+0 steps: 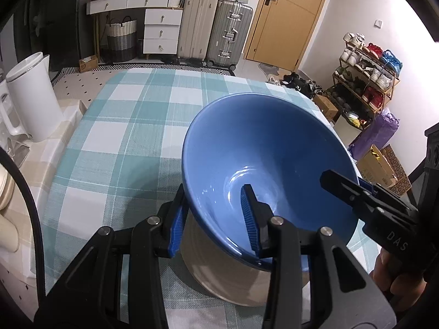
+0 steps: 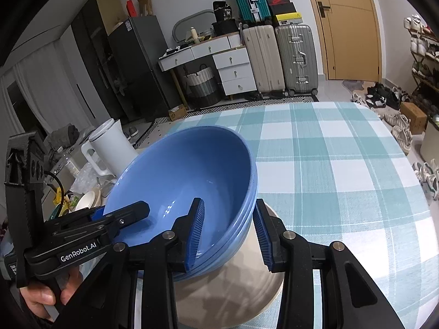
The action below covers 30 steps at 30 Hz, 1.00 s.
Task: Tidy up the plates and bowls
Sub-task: 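Lower the bowl stack onto the cream plate stack with both tools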
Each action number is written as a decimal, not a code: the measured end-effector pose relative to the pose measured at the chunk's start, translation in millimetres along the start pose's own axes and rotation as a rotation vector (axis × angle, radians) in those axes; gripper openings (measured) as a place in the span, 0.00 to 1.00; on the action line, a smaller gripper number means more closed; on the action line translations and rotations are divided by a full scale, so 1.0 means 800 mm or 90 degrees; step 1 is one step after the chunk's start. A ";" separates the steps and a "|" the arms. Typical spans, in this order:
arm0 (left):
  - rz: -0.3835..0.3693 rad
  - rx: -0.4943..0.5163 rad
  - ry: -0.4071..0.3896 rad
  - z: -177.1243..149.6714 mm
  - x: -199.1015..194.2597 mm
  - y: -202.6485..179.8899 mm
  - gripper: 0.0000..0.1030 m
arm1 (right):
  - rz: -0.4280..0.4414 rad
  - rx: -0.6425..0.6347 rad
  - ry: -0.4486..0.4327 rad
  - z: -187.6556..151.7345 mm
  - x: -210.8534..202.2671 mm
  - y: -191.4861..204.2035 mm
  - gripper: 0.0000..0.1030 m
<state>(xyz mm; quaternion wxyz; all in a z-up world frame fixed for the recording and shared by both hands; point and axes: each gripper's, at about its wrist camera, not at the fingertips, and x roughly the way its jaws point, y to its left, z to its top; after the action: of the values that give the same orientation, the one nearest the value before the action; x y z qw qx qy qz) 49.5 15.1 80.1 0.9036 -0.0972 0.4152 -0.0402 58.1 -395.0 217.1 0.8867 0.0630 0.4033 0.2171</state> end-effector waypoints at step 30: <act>0.011 0.042 -0.003 -0.003 0.034 -0.016 0.41 | 0.011 0.006 0.006 -0.009 0.020 -0.030 0.42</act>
<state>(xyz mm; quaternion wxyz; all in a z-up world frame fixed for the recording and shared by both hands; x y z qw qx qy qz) 65.8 -2.2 61.1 0.9075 -0.0638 0.4125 -0.0462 70.2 -409.9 194.2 0.8827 0.0697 0.4075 0.2234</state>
